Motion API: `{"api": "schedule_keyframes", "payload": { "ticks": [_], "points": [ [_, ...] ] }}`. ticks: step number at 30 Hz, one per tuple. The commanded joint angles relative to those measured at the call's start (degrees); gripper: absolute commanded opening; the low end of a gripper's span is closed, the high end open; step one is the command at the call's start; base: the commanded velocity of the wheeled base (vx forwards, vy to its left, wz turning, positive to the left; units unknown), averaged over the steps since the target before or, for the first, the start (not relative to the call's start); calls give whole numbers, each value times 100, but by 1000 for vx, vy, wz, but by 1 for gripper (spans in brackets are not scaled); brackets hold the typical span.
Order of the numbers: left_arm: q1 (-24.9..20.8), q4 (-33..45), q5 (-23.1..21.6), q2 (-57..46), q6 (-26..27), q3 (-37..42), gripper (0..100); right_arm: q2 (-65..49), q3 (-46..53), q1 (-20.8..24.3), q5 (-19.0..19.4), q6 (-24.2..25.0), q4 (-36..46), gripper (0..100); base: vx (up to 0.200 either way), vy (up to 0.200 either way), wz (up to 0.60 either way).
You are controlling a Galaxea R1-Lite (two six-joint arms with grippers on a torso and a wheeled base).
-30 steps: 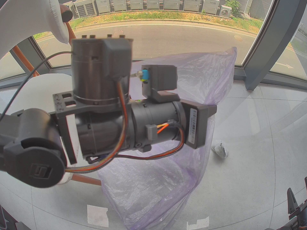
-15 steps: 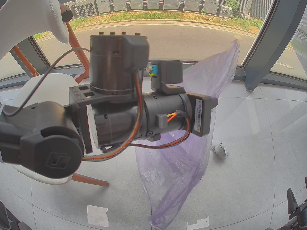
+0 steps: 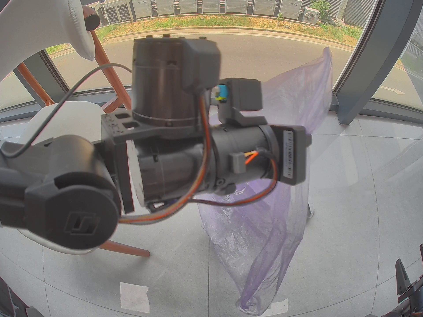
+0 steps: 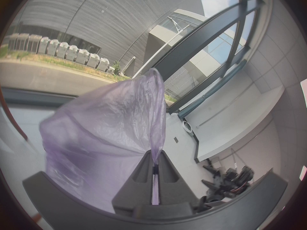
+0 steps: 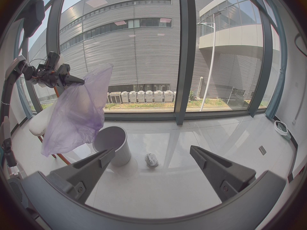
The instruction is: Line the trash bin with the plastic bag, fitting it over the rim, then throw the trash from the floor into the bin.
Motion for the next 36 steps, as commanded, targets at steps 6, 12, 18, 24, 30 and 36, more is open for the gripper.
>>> {"api": "schedule_keyframes", "payload": {
  "ticks": [6,12,18,24,30,36],
  "points": [
    [-583,122,335,-95,-438,453,0,-68,101,0,0,0,0,100,0,0,0],
    [-522,95,309,-87,-430,717,0,-68,101,0,0,0,9,100,0,0,0],
    [-416,-212,72,-51,-430,673,0,-68,101,0,0,0,0,100,0,0,0],
    [-188,-660,-87,186,-430,673,0,-68,101,0,0,0,0,100,0,0,0],
    [533,-660,-192,256,-351,796,0,-68,101,0,0,-18,9,100,0,0,0],
    [1219,-634,-148,370,458,735,0,-68,101,0,9,-44,18,100,0,0,0]
  ]
}}
